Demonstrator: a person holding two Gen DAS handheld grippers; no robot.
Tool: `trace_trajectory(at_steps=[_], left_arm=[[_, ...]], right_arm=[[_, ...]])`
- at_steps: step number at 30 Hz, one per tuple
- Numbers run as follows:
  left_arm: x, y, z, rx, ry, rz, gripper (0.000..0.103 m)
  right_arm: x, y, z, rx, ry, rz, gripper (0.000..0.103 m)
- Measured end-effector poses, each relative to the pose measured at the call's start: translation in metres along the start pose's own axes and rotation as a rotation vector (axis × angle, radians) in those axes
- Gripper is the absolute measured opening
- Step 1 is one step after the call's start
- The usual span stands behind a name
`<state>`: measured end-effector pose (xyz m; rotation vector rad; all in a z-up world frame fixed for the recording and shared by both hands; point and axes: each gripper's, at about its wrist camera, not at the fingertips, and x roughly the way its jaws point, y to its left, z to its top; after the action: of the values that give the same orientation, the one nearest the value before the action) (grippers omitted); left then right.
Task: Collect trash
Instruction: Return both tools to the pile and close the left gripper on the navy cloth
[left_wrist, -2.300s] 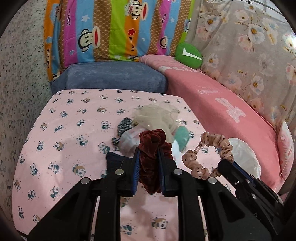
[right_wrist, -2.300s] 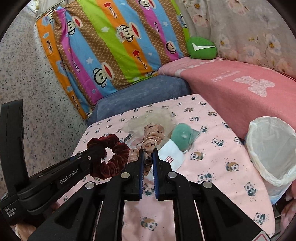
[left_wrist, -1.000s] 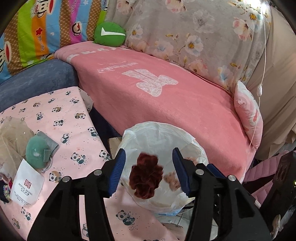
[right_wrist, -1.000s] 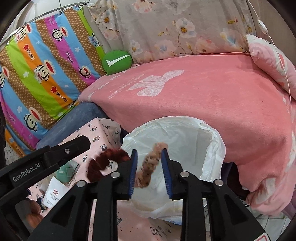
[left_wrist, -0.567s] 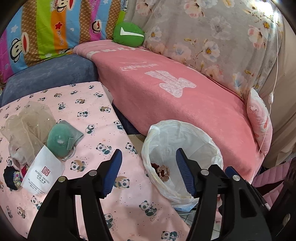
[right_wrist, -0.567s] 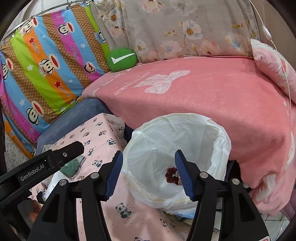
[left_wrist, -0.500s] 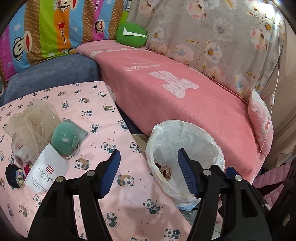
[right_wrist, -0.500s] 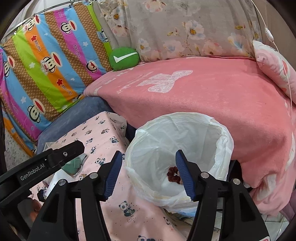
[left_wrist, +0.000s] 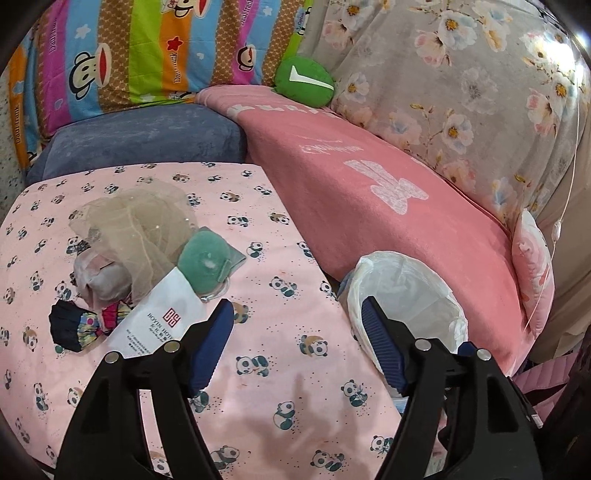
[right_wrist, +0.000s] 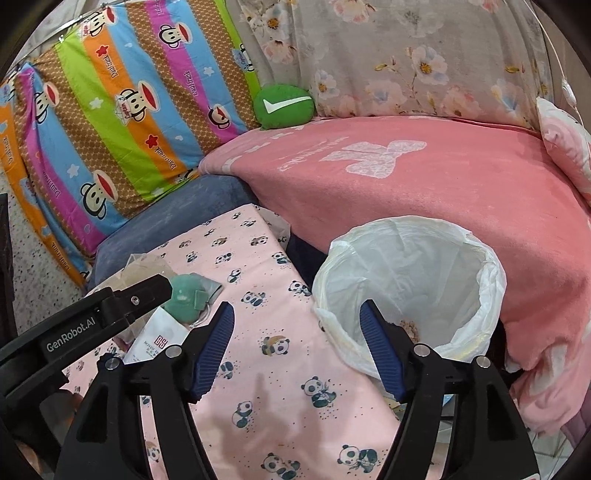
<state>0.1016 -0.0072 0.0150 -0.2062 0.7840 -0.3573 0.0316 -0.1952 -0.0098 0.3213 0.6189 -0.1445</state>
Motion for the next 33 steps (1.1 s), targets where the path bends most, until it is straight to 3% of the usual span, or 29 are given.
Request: trace_trajectory(at_steps=[5, 18, 33], left_arm=[[-0.009, 0.029, -0.002, -0.040, -0.005, 0.063, 0.075], [-0.025, 0.115, -0.013, -0.169, -0.001, 0.154, 0.076], [-0.019, 0.216, -0.040, -0.310, 0.067, 0.242, 0.077]], right_arm=[[-0.001, 0.022, -0.005, -0.032, 0.006, 0.019, 0.071], [0.008, 0.078, -0.029, -0.113, 0.056, 0.076, 0.075], [0.048, 0.161, -0.084, -0.261, 0.165, 0.161, 0.077]])
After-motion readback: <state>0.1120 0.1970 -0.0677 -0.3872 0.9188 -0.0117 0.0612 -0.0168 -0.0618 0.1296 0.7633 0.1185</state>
